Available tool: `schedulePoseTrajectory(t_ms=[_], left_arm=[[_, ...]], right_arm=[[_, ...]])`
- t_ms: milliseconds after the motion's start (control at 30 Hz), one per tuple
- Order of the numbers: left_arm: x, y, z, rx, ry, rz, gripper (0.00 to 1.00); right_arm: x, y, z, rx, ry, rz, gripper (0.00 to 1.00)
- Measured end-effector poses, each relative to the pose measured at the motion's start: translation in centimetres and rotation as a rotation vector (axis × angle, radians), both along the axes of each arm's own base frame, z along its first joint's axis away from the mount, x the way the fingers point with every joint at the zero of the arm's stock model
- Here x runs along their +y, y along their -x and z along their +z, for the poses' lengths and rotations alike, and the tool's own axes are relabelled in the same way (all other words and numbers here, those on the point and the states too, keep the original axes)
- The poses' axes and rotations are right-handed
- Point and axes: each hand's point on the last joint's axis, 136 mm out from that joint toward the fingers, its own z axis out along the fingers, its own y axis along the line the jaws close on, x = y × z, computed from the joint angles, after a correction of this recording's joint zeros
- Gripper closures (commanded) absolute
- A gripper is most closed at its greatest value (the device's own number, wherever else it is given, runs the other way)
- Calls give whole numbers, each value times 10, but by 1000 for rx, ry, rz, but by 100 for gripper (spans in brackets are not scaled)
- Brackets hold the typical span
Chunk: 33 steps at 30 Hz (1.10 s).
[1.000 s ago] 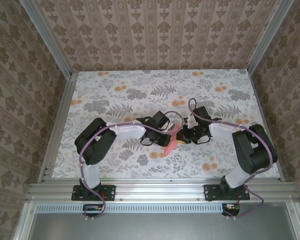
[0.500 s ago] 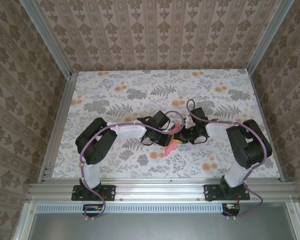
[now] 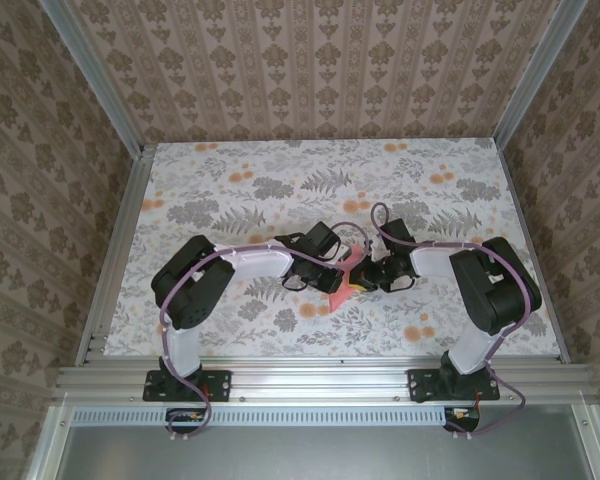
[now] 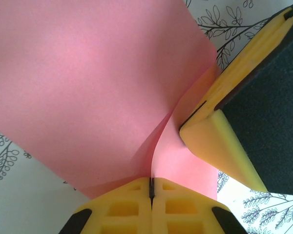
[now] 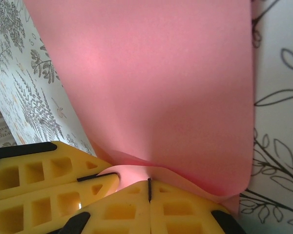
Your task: Fold a paper plane with a square sheet of paper (pick it up from the middle)
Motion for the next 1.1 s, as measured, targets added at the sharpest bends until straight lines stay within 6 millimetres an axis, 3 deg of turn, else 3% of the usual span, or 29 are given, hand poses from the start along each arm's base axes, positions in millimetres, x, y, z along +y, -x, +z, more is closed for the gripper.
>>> schedulePoseTrajectory(t_ms=[300, 633, 1100], left_arm=[[-1, 1, 0, -1, -3, -7, 95], [-3, 5, 0, 2, -8, -19, 95], [-3, 5, 0, 2, -13, -18, 95]], right_arm=[[-10, -13, 17, -49, 1, -54, 92], [-20, -18, -2, -13, 26, -86, 93], [-28, -27, 8, -49, 1, -112, 92]])
